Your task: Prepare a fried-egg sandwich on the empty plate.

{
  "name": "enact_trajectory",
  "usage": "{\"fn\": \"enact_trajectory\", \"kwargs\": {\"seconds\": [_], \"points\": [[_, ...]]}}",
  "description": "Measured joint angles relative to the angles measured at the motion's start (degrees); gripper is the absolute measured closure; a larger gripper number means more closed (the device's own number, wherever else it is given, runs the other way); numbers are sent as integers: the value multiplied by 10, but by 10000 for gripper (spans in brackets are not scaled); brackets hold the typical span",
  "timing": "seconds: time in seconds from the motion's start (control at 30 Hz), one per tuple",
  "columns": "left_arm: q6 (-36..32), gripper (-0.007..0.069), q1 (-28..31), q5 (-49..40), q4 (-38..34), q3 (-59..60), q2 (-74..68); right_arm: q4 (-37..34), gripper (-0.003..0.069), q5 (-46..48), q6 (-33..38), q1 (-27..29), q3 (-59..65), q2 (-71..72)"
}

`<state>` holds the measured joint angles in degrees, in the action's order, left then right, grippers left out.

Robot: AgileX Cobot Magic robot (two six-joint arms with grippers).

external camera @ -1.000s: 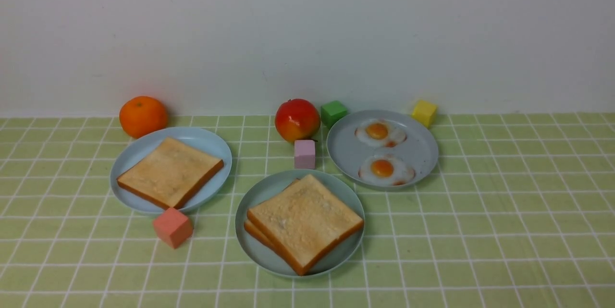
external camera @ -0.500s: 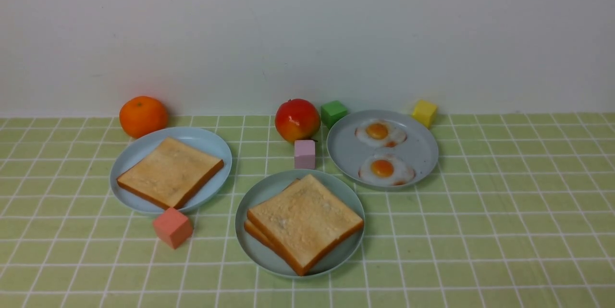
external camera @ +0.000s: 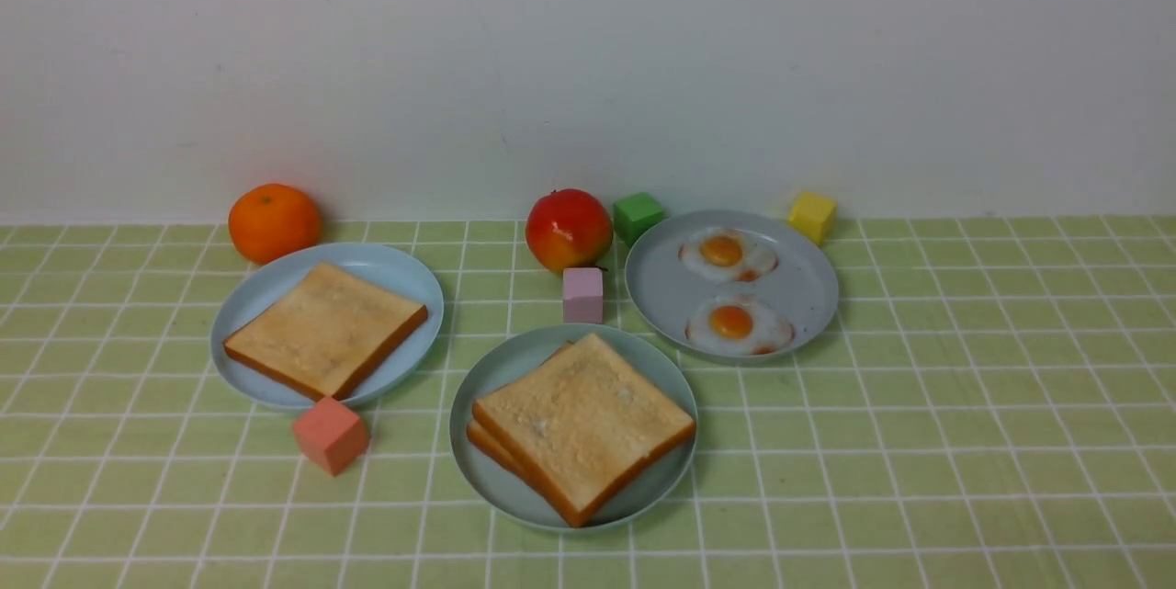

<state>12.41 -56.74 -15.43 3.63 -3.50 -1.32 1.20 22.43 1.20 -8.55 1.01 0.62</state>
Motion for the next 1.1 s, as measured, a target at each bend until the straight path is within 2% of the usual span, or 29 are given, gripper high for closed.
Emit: {"fn": "enact_trajectory", "kwargs": {"seconds": [0.1, 0.23, 0.27, 0.33, 0.37, 0.4, 0.47, 0.53, 0.67, 0.83, 1.1], "points": [[0, 601, 1, 18, 23, 5, 0, 0, 599, 0, 0, 0, 0, 0], [-1, 638, 47, 50, 43, 8, 0, 0, 595, 0, 0, 0, 0, 0], [-1, 638, 111, 62, 33, 8, 0, 0, 592, 0, 0, 0, 0, 0], [-1, 638, 201, 71, 7, 8, 0, 0, 589, 0, 0, 0, 0, 0], [-1, 638, 211, 72, 0, 8, 0, 0, 588, 0, 0, 0, 0, 0], [-1, 638, 249, 74, -9, 8, 0, 0, 587, 0, 0, 0, 0, 0], [-1, 638, 358, 77, -36, 9, 0, 0, 582, 0, 0, 0, 0, 0], [0, 638, 425, 78, -43, 17, 2, 0, 578, 0, 0, 0, 0, 0], [1, 638, 519, 66, -54, 47, 17, 0, 576, 0, 0, 0, 0, 0], [2, 638, 559, -54, -59, 52, 19, 0, 568, 0, 0, 0, 0, 0], [11, 638, 562, -67, -68, 53, 19, 0, 557, 0, 0, 0, 0, 0]]}}
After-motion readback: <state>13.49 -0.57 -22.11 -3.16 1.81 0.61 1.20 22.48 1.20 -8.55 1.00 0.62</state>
